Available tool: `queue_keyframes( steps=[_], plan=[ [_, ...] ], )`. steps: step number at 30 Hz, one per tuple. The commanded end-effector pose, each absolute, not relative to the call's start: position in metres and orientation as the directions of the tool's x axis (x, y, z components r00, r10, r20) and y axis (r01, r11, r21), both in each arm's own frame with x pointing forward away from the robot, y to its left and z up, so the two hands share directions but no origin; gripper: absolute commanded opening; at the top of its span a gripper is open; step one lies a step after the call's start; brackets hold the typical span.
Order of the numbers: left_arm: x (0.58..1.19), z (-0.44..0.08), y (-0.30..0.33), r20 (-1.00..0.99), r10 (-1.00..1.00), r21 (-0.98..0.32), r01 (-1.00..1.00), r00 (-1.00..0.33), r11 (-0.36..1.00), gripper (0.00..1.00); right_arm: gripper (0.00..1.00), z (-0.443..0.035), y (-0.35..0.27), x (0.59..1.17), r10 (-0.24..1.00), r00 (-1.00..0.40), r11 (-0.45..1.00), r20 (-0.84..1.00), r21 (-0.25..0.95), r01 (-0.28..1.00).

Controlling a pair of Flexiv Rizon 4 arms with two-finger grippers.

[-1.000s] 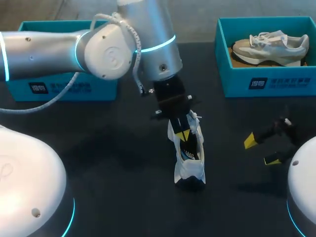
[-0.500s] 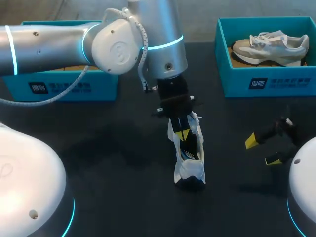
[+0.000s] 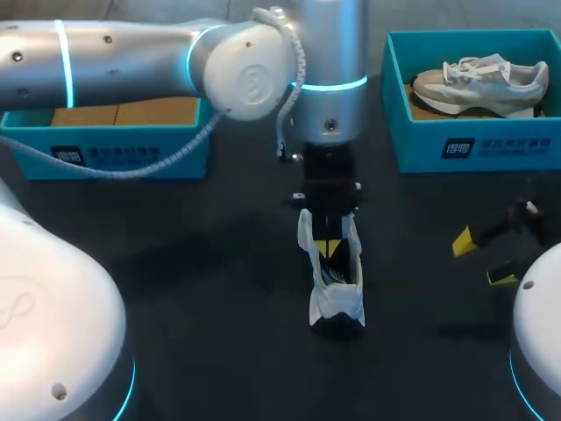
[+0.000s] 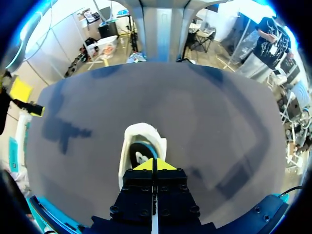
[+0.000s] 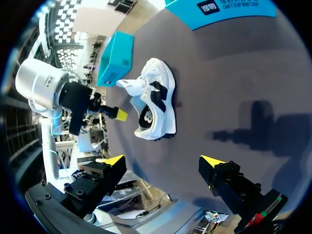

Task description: Take the shoe out of the shoebox, open the shoe tongue, remove and reinsert the insole, then place the shoe into the shoebox

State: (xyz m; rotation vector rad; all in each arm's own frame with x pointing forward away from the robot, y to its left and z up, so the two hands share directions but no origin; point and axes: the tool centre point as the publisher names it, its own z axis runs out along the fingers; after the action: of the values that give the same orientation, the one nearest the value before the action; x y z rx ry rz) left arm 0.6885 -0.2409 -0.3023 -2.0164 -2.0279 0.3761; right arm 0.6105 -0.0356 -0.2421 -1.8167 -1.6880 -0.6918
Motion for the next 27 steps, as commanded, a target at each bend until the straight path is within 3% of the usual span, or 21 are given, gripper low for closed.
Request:
queue_keyframes(
  steps=[1,27],
  plan=[
    [0.684,-0.305,-0.243,0.058,0.998,-0.356,0.934,0.022,0.001,0.0,1.0,-0.24,-0.037,0.607,0.709,0.074,-0.054,0.701,-0.051,0.997],
    [0.684,-0.322,-0.235,0.127,0.991,-0.378,0.926,0.035,0.015,0.0,1.0,-0.24,-0.037,0.607,0.709,0.074,-0.054,0.701,-0.051,0.997]
  ],
)
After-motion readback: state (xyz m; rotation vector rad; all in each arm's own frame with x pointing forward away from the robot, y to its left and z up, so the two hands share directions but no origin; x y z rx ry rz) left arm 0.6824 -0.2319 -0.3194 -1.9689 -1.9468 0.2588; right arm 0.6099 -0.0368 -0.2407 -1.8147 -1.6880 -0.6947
